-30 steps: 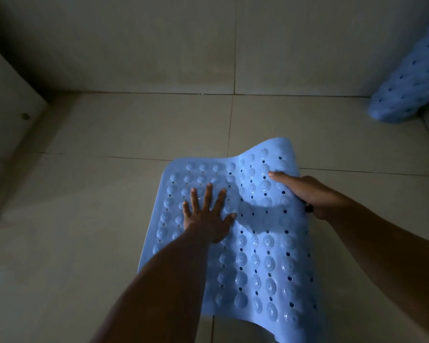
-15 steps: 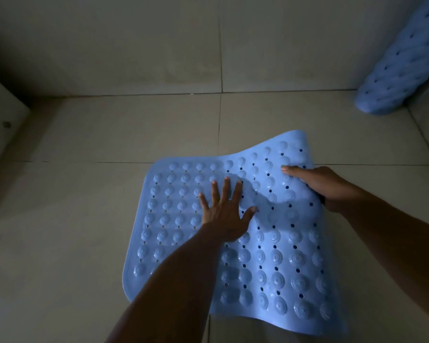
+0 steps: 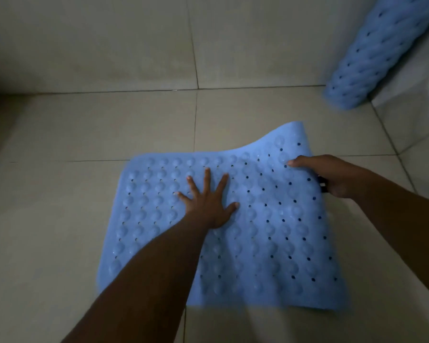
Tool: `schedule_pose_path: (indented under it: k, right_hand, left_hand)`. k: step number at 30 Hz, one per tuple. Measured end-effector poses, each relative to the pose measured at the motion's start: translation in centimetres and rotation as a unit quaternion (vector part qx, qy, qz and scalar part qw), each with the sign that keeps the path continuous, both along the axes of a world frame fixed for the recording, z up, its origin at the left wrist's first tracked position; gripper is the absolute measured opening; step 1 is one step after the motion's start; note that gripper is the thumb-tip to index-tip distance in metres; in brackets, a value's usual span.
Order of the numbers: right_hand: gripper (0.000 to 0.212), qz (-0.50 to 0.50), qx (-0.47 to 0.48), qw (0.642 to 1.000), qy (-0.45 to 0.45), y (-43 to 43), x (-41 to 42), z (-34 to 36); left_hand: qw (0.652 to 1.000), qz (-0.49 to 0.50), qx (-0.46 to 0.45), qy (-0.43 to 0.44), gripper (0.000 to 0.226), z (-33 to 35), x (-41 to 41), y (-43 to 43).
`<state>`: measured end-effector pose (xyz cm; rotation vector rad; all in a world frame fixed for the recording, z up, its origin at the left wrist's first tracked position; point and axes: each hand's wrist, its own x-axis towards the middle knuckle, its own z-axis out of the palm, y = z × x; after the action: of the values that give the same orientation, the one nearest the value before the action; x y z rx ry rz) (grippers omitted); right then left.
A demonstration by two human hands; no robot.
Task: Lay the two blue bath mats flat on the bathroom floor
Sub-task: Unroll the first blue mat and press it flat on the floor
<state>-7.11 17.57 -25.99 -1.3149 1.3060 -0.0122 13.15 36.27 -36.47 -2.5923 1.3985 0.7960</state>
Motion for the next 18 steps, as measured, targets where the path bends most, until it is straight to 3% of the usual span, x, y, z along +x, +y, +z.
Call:
schedule_pose_path:
  k: [5,9,13,16,18]
  right_hand:
    - [0.042,-0.026,-0.002,0.999,-0.028,-1.5,-2.5,-0.5]
    - [0.097,-0.076,-0.206,0.97,0.105,-1.6,-3.1,-1.2]
    - [0.099,-0.108,-0.381,0.896,0.201,-0.3,-3.4,-1.4]
    - [0.1,-0.057,-0.359,0.886,0.288,-0.6,-3.8,-2.6]
    - [0.09,-0.039,-0.281,0.912,0.297,-1.1,-4.4,-3.3]
  left_hand:
    - [0.999,-0.017,0.049,0.0,0.093,0.0,-0.5,-0.5]
    - [0.998,-0.024,0.057,-0.004,0.094,-0.1,-0.5,-0.4]
    - [0.998,-0.029,0.059,-0.009,0.095,-0.3,-0.4,-0.3]
    - [0.998,-0.025,0.059,-0.018,0.096,-0.4,-0.5,-0.4]
    - [0.997,-0.023,0.064,-0.02,0.097,-0.5,-0.6,-0.5]
